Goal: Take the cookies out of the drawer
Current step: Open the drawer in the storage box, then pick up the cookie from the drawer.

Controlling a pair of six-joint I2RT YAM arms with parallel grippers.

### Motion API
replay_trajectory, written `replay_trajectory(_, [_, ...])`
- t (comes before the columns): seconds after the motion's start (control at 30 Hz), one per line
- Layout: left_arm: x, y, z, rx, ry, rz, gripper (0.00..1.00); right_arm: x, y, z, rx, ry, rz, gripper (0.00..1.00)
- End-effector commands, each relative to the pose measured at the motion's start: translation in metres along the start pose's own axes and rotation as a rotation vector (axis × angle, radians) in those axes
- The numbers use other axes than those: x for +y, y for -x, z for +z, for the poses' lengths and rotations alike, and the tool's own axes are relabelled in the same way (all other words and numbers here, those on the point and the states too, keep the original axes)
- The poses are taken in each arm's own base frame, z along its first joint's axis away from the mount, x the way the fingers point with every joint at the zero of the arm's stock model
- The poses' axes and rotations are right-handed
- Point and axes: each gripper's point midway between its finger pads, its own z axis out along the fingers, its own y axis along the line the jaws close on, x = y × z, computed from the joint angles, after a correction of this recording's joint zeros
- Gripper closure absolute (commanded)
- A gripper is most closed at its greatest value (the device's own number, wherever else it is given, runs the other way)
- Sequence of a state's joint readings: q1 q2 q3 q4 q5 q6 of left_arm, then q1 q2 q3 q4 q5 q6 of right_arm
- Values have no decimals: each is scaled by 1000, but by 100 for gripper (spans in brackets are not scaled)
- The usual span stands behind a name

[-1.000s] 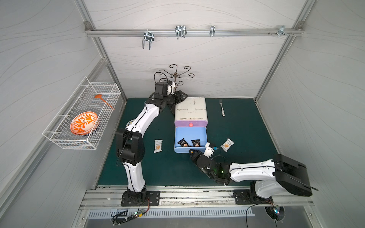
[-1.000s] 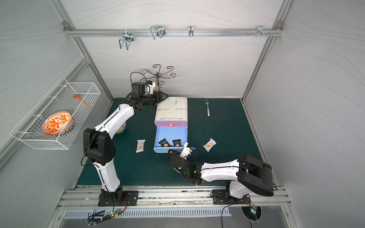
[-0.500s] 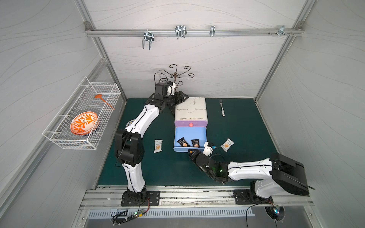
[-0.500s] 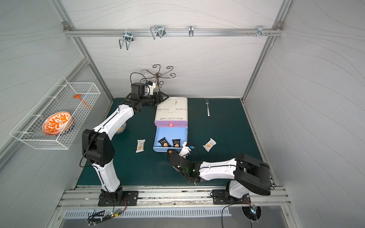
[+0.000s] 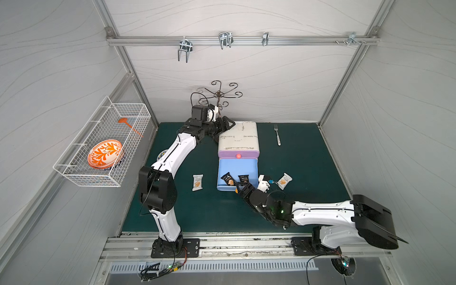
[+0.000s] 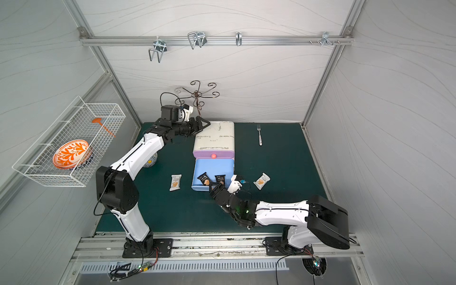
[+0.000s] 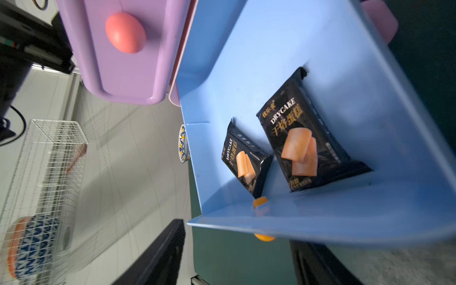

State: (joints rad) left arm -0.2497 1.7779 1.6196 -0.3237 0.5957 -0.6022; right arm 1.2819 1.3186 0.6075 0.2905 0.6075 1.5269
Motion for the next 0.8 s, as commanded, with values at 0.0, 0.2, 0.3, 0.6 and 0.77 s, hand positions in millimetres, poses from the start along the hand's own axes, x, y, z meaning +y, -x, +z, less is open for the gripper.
replay_trajectory(0.0, [6, -12, -16, 19, 29, -30, 18, -20, 7, -9, 1, -69, -50, 22])
replay_trajectory(0.2, [16, -32, -24, 36, 47, -31, 14, -26, 18, -17, 7, -81, -45, 19])
replay_trajectory(0.3, [18, -41, -30, 34, 42, -30, 14, -26, 21, -20, 11, -86, -58, 18])
replay_trajectory(0.6, [12, -64, -73, -7, 66, 13, 14, -21, 41, -45, 6, -97, -107, 16])
replay_trajectory(0.77, [5, -82, -104, -26, 85, 13, 13, -29, 58, -71, 9, -137, -119, 15])
